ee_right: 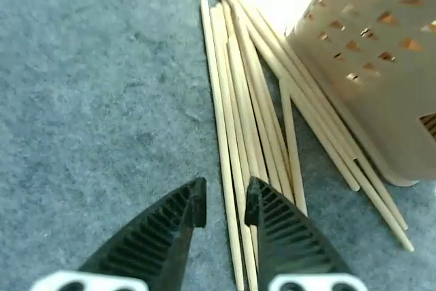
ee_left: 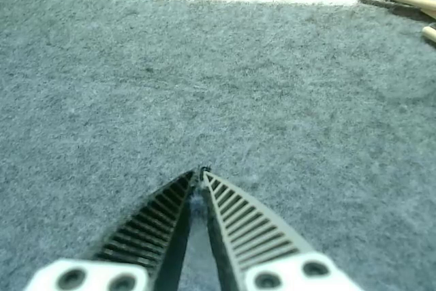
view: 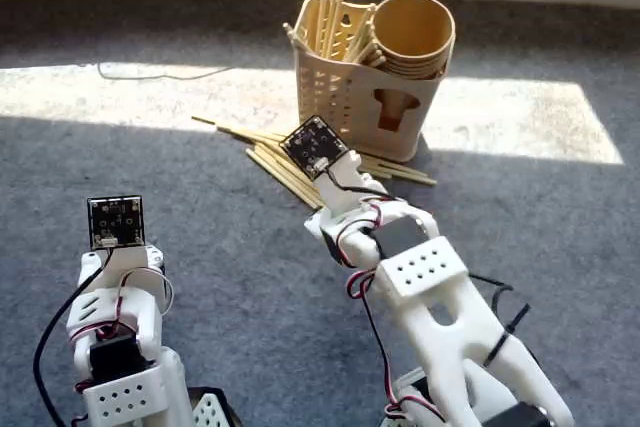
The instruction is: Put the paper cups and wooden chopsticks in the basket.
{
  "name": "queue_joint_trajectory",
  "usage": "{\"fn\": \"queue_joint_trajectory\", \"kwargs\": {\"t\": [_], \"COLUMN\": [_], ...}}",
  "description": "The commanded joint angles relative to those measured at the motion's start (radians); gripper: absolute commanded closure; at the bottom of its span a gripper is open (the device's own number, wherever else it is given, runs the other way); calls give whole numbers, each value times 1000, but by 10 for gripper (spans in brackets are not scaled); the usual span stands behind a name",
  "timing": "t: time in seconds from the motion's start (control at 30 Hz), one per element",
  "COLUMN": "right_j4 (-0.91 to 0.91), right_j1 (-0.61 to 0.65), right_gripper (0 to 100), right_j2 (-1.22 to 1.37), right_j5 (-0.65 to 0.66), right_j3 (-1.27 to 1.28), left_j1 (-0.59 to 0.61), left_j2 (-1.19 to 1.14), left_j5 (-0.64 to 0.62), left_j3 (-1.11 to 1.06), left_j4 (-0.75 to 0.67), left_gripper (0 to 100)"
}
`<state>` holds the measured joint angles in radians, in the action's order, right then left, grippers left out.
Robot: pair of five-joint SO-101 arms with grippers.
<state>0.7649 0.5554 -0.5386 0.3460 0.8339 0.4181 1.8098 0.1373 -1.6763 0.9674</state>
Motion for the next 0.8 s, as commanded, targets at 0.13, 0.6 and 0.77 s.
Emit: {"fn": "queue_joint_trajectory", "kwargs": {"t": [0.13,0.6,0.77], "right_j4": [5,74,74], "right_j1": [-8,-10,-10], "right_gripper": [899,899,902], "right_j2": [265,641,707], "right_j5": [14,75,75], "right_j3": [-191,-456,-504], "left_j1": [5,5,5], "left_j2": [5,5,5], "left_j5": [5,5,5], "left_j3": [-18,-18,-18], "left_j4": [-17,-15,-15], "left_gripper": [992,992,992]}}
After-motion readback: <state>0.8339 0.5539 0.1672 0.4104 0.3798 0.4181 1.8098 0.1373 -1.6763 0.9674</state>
